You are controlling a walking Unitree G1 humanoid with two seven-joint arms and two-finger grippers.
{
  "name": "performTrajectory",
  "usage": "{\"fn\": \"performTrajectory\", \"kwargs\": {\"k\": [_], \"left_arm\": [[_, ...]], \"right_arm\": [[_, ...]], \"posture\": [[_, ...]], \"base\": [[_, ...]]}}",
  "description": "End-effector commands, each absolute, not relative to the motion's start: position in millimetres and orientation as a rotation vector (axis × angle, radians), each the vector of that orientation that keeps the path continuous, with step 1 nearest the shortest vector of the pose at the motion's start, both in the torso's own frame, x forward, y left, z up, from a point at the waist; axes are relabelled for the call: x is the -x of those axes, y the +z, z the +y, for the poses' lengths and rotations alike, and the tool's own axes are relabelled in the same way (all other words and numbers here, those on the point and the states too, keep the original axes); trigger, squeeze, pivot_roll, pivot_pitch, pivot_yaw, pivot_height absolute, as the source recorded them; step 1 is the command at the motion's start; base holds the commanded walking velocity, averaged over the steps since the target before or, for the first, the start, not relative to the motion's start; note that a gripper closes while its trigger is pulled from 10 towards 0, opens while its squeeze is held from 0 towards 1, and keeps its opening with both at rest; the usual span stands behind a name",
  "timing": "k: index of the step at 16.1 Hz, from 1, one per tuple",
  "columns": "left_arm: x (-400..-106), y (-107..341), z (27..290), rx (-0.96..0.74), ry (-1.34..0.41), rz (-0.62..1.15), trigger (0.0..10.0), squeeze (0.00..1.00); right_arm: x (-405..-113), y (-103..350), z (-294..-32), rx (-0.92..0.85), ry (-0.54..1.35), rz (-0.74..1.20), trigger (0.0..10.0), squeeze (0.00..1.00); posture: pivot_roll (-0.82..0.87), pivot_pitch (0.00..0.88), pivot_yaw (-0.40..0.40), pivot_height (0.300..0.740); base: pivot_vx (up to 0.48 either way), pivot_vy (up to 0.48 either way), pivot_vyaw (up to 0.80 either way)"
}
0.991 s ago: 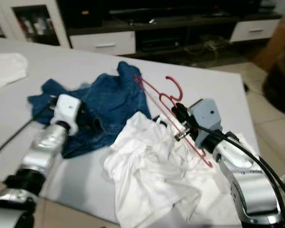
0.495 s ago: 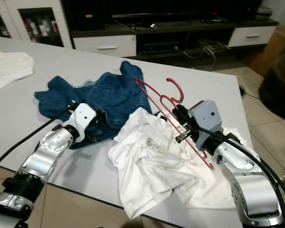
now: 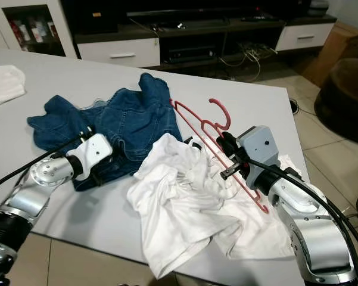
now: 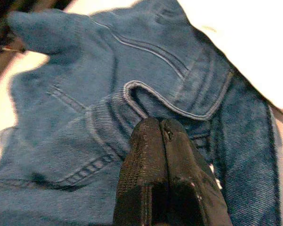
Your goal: Hang hanger
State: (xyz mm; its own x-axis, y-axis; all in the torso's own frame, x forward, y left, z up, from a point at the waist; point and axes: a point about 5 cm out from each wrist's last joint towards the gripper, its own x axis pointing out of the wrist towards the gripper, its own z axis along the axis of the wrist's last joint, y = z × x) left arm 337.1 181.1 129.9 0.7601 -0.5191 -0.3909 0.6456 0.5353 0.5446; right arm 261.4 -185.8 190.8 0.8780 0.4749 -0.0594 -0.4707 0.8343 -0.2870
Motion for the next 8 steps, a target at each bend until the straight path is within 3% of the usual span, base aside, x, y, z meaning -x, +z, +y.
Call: {"fn": "performTrajectory", "kwargs": {"k": [1, 2, 3, 8], "left_arm": [[-329.9, 130.0, 181.5, -0.713, -0.788, 0.213, 10.0, 0.01], [-327.7, 130.0, 183.1, -0.706, -0.809, 0.215, 10.0, 0.79], [-323.8, 128.2, 186.8, -0.704, -0.845, 0.232, 10.0, 1.0], [-314.2, 124.0, 190.6, -0.68, -0.919, 0.273, 10.0, 1.0]], "right_arm": [[-261.3, 195.7, -185.1, 0.298, 0.506, -0.03, 10.0, 0.0], [-261.1, 195.8, -185.3, 0.298, 0.505, -0.03, 10.0, 0.0], [-261.0, 196.0, -185.8, 0.299, 0.504, -0.029, 10.0, 0.0], [-262.0, 197.7, -187.5, 0.306, 0.504, -0.031, 10.0, 0.0]], "posture": [[0.0, 0.094, 0.027, 0.74], [0.0, 0.094, 0.027, 0.74], [0.0, 0.096, 0.025, 0.74], [0.0, 0.101, 0.021, 0.74]], "base": [[0.0, 0.0, 0.0], [0.0, 0.0, 0.0], [0.0, 0.0, 0.0], [0.0, 0.0, 0.0]]}}
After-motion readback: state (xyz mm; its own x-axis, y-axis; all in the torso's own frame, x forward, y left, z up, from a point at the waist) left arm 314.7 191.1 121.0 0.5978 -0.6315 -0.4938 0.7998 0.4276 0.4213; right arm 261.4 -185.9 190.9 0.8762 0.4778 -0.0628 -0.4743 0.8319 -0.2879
